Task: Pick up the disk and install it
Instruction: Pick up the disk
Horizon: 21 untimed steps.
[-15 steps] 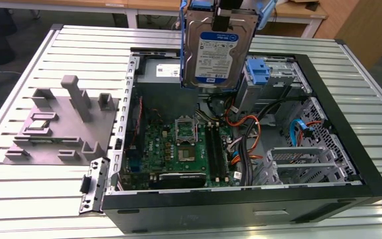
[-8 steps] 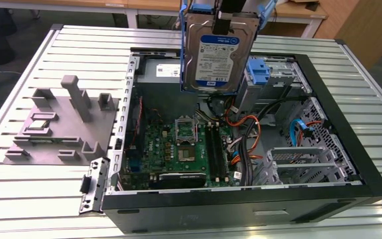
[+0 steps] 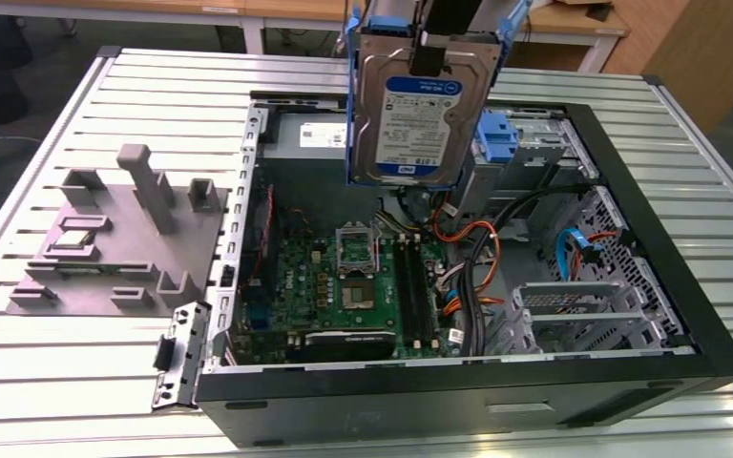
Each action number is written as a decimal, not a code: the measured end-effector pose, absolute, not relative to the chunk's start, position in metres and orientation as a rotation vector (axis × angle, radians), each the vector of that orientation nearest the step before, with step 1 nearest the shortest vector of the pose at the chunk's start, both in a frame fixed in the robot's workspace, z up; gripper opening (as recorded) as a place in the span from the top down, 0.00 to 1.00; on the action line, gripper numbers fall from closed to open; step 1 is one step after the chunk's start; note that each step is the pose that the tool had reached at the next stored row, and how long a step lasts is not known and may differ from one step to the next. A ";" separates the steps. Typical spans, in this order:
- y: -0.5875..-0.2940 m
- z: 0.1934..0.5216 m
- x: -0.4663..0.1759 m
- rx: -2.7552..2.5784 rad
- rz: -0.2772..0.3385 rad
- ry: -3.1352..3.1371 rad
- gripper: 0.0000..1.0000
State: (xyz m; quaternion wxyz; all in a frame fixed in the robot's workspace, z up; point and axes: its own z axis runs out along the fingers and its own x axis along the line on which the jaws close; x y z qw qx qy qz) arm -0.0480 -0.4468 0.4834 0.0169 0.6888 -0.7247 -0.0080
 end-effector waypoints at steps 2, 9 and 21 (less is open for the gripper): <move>-0.450 0.483 -0.048 2.141 -0.025 -2.252 0.65; -0.464 0.483 -0.048 2.141 -0.025 -2.252 0.65; -0.487 0.483 -0.048 2.141 -0.024 -2.252 0.65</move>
